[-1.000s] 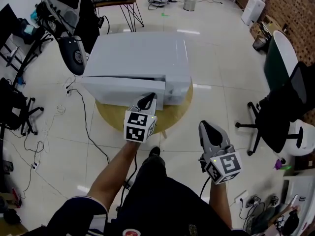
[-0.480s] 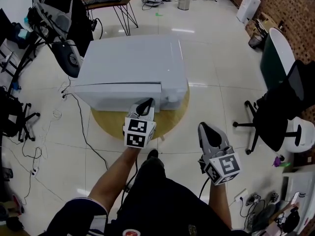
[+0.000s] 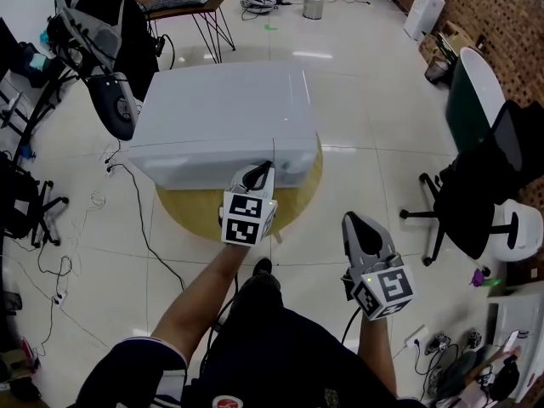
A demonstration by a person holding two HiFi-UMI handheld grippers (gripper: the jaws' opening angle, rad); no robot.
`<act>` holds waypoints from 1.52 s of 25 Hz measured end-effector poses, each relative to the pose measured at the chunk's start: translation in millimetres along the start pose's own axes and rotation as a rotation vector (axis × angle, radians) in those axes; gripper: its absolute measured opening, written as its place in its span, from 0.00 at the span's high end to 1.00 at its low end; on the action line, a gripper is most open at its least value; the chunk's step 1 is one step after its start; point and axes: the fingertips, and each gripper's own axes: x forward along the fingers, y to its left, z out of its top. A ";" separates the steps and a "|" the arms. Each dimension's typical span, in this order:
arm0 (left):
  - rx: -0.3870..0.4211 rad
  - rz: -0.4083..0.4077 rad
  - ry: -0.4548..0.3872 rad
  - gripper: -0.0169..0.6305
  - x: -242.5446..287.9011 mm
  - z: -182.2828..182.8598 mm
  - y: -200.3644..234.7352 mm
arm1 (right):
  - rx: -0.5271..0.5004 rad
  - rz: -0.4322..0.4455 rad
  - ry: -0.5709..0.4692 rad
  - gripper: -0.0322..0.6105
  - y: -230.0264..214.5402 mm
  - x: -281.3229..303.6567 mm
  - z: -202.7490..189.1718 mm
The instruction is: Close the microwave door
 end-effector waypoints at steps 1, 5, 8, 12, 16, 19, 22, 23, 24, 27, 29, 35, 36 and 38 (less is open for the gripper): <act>0.003 -0.002 -0.003 0.96 -5.9 1.2 -2.5 | 0.000 0.004 -0.004 0.95 3.0 -3.3 0.4; 0.011 -0.029 -0.033 0.96 -39.3 9.1 -21.0 | -0.024 0.038 -0.027 0.95 14.8 -16.5 2.6; 0.009 -0.076 -0.049 0.96 -79.8 10.9 -39.7 | -0.047 0.085 -0.039 0.95 31.5 -24.5 4.7; -0.029 -0.107 -0.090 0.96 -131.1 21.1 -51.5 | -0.073 0.163 -0.060 0.95 62.9 -28.0 14.0; -0.050 -0.109 -0.121 0.96 -176.1 26.0 -54.2 | -0.101 0.246 -0.064 0.95 103.4 -24.6 16.5; -0.069 -0.114 -0.152 0.96 -208.3 28.4 -47.8 | -0.126 0.289 -0.077 0.95 137.0 -19.3 21.9; -0.083 -0.108 -0.179 0.96 -233.2 30.4 -37.4 | -0.141 0.311 -0.086 0.95 161.2 -12.9 25.3; -0.085 -0.107 -0.183 0.96 -239.5 30.2 -34.2 | -0.142 0.314 -0.087 0.95 166.9 -10.6 25.8; -0.087 -0.108 -0.185 0.96 -245.2 29.6 -30.6 | -0.141 0.315 -0.088 0.95 172.3 -8.0 26.5; -0.090 -0.117 -0.175 0.96 -262.4 24.6 -17.6 | -0.128 0.313 -0.089 0.95 192.4 -1.2 28.4; -0.090 -0.124 -0.168 0.96 -271.8 19.4 -6.0 | -0.129 0.308 -0.094 0.95 208.4 3.1 30.6; -0.087 -0.163 -0.164 0.96 -280.5 15.9 13.0 | -0.131 0.287 -0.108 0.95 237.0 9.0 34.5; -0.081 -0.171 -0.167 0.96 -281.0 17.0 13.6 | -0.131 0.281 -0.111 0.95 239.3 9.5 34.7; -0.071 -0.185 -0.169 0.96 -281.7 17.0 15.3 | -0.134 0.272 -0.113 0.95 243.9 11.0 34.9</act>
